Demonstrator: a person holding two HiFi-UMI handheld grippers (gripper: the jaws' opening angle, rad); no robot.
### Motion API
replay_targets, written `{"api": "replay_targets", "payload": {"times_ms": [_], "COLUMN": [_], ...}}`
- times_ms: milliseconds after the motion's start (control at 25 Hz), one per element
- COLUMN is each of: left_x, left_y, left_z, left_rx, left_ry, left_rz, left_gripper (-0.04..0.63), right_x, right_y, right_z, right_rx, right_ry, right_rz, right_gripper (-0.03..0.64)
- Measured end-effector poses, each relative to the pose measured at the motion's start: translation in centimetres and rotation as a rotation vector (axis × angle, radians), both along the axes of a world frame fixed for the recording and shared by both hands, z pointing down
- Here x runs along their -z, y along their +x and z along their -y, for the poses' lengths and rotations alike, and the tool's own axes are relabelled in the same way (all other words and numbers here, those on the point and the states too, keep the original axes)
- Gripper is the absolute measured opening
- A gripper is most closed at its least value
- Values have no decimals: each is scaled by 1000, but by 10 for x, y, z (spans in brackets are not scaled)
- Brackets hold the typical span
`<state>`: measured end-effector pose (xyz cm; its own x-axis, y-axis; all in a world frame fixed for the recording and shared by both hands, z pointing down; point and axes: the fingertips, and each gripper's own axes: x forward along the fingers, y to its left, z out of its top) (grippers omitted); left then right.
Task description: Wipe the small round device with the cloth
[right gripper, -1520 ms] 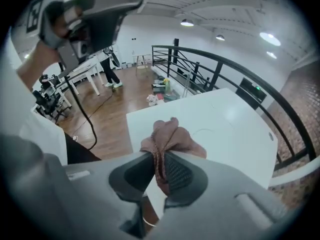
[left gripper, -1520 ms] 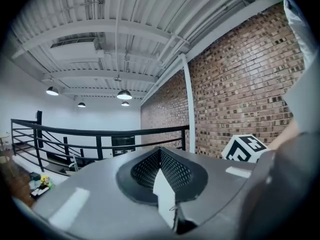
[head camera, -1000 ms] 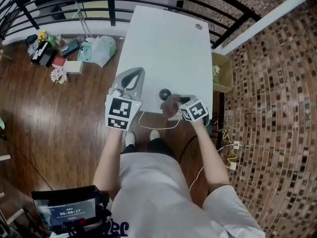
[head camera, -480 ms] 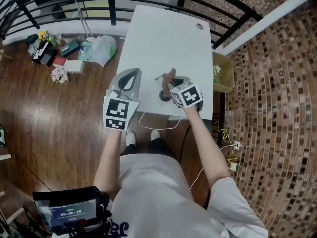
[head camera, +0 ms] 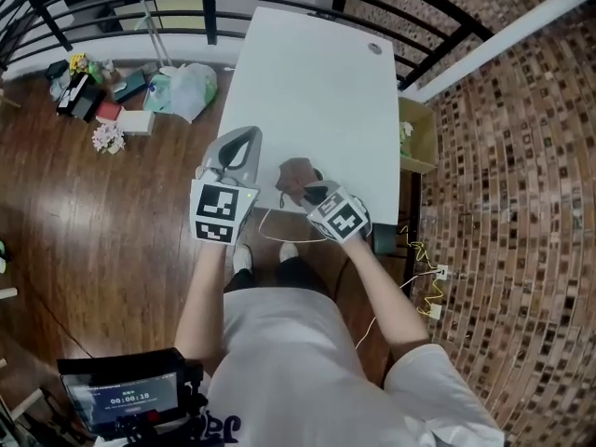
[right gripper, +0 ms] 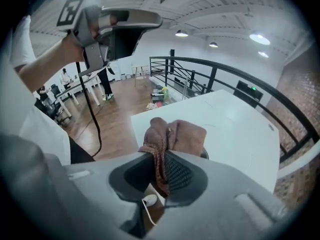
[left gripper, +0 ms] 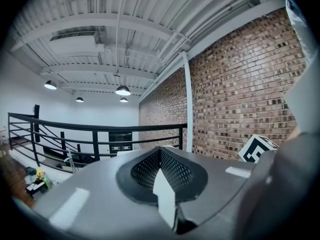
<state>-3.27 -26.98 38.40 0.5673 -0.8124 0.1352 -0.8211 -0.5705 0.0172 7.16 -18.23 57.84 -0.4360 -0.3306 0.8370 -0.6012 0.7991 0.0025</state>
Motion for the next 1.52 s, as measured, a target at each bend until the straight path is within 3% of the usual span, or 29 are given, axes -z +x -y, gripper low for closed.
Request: {"api": "replay_targets", "payload": {"times_ms": [160, 320, 520, 600, 720, 880, 1160, 1320, 1520], "left_x": [-4, -7, -5, -6, -6, -4, -25, -34, -31], "left_y": [6, 10, 10, 9, 12, 14, 13, -6, 8], "left_z": [0, -6, -6, -6, -8, -16, -35, -53, -82], "left_rx": [-11, -23, -21, -21, -31, -45, -71, -66, -74], "left_ry": [-10, -17, -12, -12, -14, -12, -51, -85, -75], "left_rz": [-3, -6, -12, -12, -10, -12, -7, -19, 0], "left_gripper": [17, 17, 17, 17, 17, 17, 17, 17, 17], "right_x": [-8, -1, 58, 78, 78, 43, 11, -14, -34], "right_y": [35, 63, 108, 119, 101, 55, 53, 41, 43], "right_z": [-10, -15, 22, 47, 69, 49, -1, -21, -49], "right_rx": [-86, -206, -509, -557, -493, -348, -470, -461, -492], "right_ry": [-52, -31, 157, 232, 239, 217, 351, 303, 195], "right_rz": [26, 41, 151, 153, 147, 40, -18, -78, 18], "right_gripper": [35, 35, 35, 35, 35, 35, 35, 35, 35]}}
